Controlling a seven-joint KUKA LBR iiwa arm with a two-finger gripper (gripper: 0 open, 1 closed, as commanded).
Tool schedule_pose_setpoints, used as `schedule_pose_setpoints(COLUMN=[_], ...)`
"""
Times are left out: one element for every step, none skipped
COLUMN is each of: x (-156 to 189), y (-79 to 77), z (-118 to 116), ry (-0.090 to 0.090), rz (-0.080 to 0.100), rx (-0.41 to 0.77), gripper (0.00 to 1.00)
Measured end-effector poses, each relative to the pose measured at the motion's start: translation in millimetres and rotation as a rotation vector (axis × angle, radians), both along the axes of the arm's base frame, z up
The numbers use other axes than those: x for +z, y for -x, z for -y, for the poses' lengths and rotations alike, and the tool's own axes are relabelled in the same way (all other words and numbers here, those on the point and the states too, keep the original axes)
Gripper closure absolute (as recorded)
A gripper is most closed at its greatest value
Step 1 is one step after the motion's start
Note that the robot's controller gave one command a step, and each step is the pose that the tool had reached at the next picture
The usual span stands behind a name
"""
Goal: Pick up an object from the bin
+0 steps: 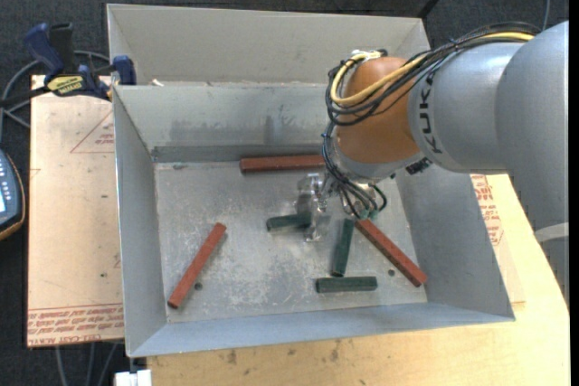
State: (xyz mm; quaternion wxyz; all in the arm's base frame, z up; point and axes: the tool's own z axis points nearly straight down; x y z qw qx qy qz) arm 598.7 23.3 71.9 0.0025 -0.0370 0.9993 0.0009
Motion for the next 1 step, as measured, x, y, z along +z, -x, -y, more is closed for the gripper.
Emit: schedule_pose_setpoints(x=[175.4], y=[-12.6], z=[21.5], ry=[0.002], rz=[0.008], rx=[0.048], gripper=[1.0])
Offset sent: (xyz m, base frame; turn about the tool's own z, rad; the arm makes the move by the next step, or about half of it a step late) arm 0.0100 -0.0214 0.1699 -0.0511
